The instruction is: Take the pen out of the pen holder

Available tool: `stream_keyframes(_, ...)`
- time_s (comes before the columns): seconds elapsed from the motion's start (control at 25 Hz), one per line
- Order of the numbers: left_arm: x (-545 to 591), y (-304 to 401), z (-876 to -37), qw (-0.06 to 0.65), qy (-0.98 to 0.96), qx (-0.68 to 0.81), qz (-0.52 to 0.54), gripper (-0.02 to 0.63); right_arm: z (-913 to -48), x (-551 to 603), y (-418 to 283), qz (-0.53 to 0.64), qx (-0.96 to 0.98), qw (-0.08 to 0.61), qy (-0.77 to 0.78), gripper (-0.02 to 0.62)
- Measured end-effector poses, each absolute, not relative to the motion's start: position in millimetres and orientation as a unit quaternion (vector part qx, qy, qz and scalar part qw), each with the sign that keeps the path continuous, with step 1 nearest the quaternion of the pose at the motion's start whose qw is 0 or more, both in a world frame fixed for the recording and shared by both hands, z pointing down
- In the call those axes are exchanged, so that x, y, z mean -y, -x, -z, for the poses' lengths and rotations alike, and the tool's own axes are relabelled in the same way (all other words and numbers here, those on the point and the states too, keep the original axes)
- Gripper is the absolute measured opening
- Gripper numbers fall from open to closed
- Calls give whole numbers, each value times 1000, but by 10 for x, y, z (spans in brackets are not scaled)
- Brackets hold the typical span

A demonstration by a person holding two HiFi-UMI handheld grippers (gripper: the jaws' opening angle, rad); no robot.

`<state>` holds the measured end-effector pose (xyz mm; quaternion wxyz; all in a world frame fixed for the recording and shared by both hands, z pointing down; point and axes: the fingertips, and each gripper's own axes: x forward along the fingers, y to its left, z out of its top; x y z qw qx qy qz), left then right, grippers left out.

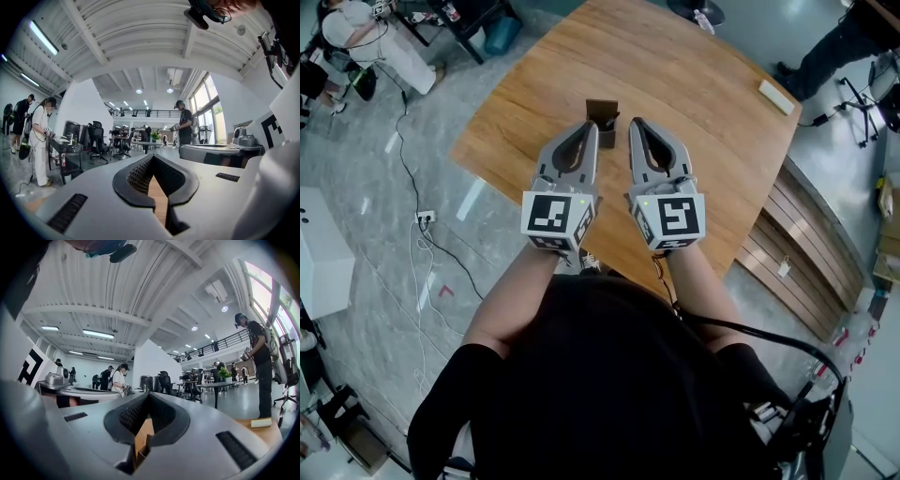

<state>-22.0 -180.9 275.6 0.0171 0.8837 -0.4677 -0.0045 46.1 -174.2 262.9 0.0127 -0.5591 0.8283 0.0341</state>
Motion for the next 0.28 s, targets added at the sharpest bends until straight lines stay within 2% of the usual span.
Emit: stream_keyframes(0.28, 1810, 224, -2711, 10, -885, 465, 4, 0, -2596, 1741, -424, -37, -831, 11, 556, 14)
